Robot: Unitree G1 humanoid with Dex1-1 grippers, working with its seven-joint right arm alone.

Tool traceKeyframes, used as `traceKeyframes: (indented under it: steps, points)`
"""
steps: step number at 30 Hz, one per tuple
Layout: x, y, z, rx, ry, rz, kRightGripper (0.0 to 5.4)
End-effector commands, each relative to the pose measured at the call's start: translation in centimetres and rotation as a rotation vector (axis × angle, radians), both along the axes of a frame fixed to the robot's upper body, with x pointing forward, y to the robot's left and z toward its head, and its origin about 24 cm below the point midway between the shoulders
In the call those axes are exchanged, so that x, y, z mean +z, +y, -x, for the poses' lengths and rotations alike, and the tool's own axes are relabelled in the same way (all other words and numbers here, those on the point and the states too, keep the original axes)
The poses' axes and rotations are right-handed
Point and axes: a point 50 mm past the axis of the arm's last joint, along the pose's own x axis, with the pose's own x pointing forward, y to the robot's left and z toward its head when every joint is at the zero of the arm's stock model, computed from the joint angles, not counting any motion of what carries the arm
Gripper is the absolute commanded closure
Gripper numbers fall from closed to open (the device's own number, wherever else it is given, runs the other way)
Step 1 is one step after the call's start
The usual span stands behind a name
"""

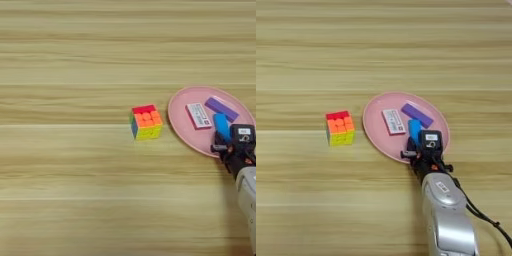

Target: Move the objects on the table

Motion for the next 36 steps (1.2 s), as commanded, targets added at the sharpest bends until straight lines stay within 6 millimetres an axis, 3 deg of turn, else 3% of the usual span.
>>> traceKeyframes:
  steps: [1,26,36]
  points:
    - [2.0,0.2,-0.8,0.026,-0.104,0.015,3.99]
    - [4.2,0.7,-0.8,0.052,-0.226,0.003,3.99]
    - [5.6,3.6,-0.7,0.160,-0.289,-0.029,3.99]
